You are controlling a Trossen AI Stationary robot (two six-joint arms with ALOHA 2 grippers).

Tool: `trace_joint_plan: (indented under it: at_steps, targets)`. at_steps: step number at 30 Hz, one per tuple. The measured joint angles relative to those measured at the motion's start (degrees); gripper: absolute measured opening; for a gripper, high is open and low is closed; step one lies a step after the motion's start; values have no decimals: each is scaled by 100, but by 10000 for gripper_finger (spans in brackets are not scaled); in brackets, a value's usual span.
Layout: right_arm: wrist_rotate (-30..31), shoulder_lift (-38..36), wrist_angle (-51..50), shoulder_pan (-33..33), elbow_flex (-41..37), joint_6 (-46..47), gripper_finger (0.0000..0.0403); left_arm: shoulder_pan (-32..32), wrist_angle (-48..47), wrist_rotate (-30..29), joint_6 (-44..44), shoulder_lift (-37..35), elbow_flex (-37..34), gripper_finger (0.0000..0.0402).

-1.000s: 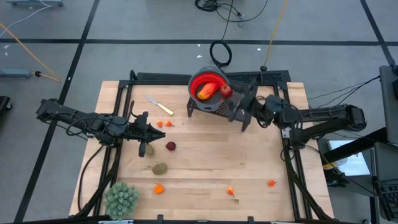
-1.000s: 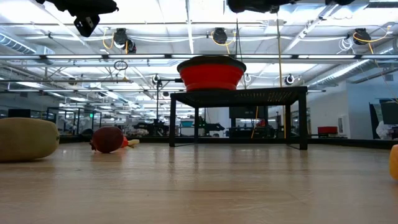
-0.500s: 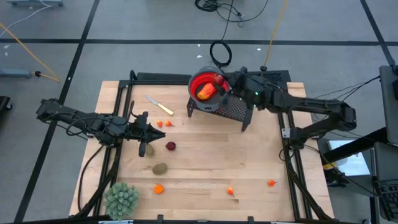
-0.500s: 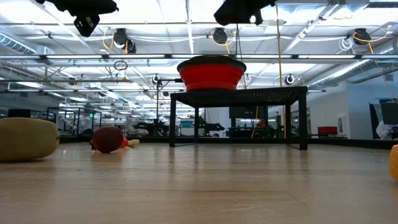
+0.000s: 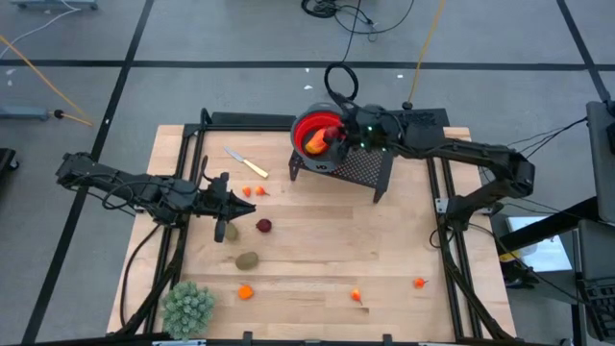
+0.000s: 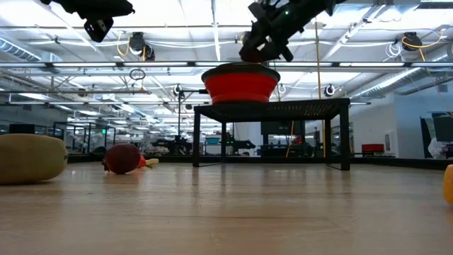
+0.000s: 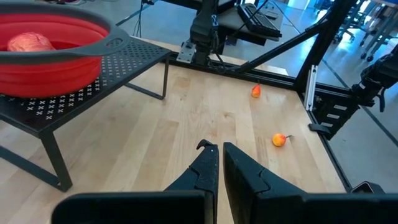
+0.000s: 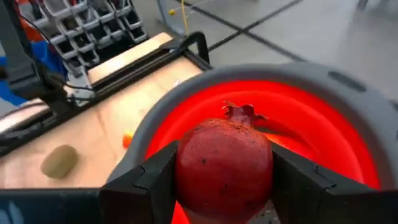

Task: Pick & Place Fruit
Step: Put the right pomegranate into the strainer bowl on the shelf

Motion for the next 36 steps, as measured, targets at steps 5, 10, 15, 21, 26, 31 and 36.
trace_joint_plan:
  at_steps: [5, 10, 15, 21, 26, 31, 36]
  targets:
    - [-510, 32, -330, -218, -6, 256, 199, 0, -6, 0, -7, -1, 0, 21]
    - [-546, 39, -538, -255, -6, 254, 199, 0, -6, -2, -2, 0, 0, 21]
    - [-556, 32, -642, -255, -6, 81, 199, 2, -6, -2, 4, -1, 0, 21]
    - [-541, 32, -637, -255, -6, -172, 199, 2, -4, -2, 7, -1, 0, 21]
    - [-538, 77, -630, -255, -6, -418, 199, 2, -4, -2, 7, 0, 0, 21]
    - [-537, 205, -669, -255, -19, -496, 199, 2, -1, -2, -7, 0, 0, 21]
    - [-534, 268, -606, -248, -18, -662, 200, 0, 14, -2, -7, 0, 0, 21]
